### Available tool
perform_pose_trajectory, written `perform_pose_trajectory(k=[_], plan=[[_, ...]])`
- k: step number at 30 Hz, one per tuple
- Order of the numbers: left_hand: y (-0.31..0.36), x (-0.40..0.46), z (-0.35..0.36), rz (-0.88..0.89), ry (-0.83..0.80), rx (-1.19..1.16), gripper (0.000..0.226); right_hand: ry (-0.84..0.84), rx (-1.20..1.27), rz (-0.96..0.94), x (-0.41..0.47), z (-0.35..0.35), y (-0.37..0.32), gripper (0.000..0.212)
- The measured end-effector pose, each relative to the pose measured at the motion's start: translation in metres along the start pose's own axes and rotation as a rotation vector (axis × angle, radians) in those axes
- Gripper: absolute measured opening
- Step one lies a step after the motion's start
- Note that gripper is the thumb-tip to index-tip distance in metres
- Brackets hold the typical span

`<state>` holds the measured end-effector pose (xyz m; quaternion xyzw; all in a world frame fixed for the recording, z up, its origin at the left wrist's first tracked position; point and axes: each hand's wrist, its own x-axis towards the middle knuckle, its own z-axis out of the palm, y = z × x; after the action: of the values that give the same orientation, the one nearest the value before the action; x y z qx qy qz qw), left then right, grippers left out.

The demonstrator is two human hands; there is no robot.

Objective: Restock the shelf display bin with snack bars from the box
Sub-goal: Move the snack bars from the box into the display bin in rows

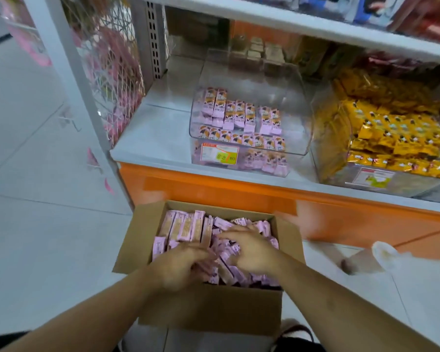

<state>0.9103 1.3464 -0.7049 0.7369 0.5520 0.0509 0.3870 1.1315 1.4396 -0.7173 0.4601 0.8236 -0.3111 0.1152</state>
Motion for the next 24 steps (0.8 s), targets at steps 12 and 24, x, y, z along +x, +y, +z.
perform_pose_trajectory(k=[12,24], plan=[[-0.008,0.013,0.02,-0.098,0.1,-0.206,0.018,0.11,0.046,0.03,0.001,0.039,0.014,0.036],[0.1,-0.025,-0.101,-0.257,0.476,-0.849,0.034,0.042,1.139,-0.001,-0.077,-0.117,-0.052,0.036]])
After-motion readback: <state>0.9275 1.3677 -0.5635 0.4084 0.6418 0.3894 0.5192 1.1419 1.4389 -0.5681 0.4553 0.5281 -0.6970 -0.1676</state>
